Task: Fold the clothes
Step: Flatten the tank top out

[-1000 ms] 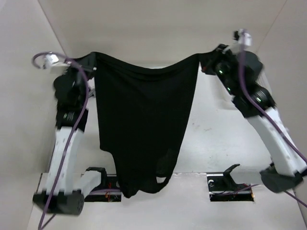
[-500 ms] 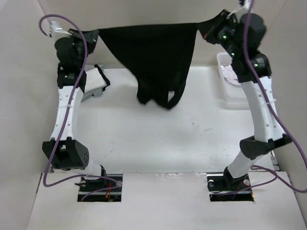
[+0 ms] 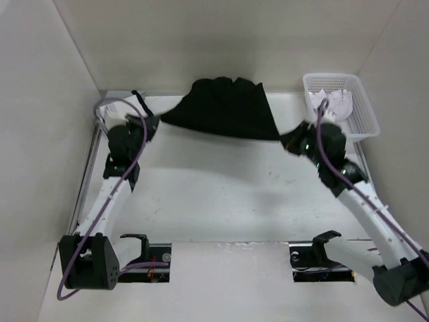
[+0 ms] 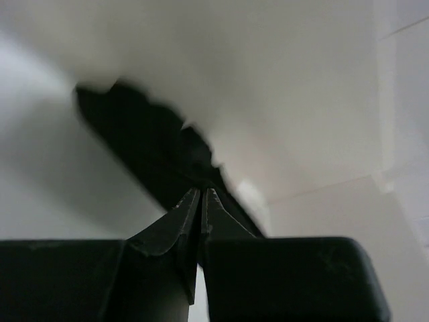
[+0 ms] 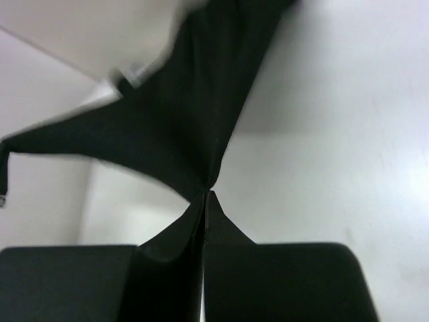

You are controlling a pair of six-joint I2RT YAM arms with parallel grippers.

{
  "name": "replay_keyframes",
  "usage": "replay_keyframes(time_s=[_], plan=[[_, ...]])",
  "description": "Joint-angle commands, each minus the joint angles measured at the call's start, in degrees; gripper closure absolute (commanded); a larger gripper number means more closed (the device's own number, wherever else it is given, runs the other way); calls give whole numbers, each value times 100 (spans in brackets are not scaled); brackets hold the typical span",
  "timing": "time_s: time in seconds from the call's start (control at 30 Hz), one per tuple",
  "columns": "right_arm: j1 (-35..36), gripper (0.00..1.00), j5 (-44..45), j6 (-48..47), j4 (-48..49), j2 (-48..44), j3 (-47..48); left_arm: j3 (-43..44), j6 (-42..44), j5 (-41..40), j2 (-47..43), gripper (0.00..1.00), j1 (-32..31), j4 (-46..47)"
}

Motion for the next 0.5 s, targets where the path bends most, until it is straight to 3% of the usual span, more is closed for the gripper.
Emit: replay_keyframes(time_s=[0.0, 0.1, 0.2, 0.33, 0.47], plan=[[530, 100, 384, 400, 601, -1283, -1618, -1597, 79, -174, -801, 99, -212, 502], [1320, 100, 788, 768, 357, -2268, -2868, -2855, 237, -69, -1889, 99, -151, 301], [2242, 100, 1184, 1365, -398, -3192, -3713, -3534, 483, 230, -3199, 99, 15, -987], [3701, 100, 1553, 2568, -1462, -4089, -4391, -3870, 501, 415, -4791, 99, -97, -2894], [5221, 100, 2158, 3633, -2096, -4302, -4533, -3817, 186, 127, -5540, 99, -702, -4057]])
